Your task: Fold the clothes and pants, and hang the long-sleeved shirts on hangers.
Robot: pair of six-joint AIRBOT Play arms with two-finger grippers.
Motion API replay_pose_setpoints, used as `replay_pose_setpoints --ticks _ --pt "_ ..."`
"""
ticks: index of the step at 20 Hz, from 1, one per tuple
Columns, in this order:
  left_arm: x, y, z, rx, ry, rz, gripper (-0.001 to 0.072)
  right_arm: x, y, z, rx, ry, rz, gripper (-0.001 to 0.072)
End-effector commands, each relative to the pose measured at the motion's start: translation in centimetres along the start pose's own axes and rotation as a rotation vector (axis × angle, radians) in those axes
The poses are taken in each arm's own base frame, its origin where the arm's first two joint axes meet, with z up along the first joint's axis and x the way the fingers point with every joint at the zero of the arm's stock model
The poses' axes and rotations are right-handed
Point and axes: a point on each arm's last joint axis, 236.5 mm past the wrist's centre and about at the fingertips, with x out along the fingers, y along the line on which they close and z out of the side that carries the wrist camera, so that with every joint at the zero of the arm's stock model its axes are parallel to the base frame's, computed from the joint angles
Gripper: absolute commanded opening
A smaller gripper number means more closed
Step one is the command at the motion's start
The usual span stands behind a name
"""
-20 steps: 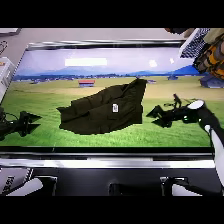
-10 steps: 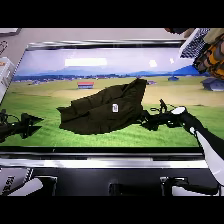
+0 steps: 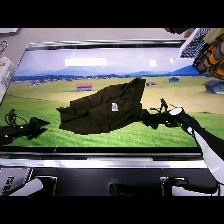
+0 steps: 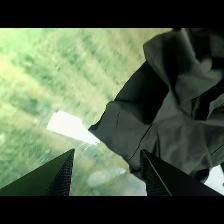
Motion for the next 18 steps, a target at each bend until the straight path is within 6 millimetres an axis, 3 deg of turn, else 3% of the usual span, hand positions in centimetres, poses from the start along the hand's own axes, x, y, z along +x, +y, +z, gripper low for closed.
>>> replay_pose_setpoints --ticks 1,5,10,15,16,18 --pt "2.4 0.9 -1.7 0.044 0.015 0.043 0.0482 -0.1 0.2 0.0 0.01 -0.001 0.004 0.0036" --pt "4.0 0.6 -2.8 0.081 0.031 0.067 0.0482 -0.4 0.5 0.0 0.005 -0.006 0.011 0.0037" --pt "5.1 -0.1 -1.7 0.073 -0.026 0.077 0.0482 -0.8 1.0 0.1 -0.002 -0.016 0.019 0.0037" --pt "8.0 -0.4 -2.8 0.038 0.015 0.076 0.047 -2.0 2.1 0.4 -0.011 -0.047 0.037 0.0037" --pt "8.4 -0.7 -2.8 0.027 0.014 0.066 0.0401 -2.2 2.3 0.4 -0.014 -0.05 0.041 0.0037" --pt "8.5 -1.7 -2.7 0.034 0.008 0.039 0.001 -2.3 2.5 0.3 -0.019 -0.048 0.045 0.0037"
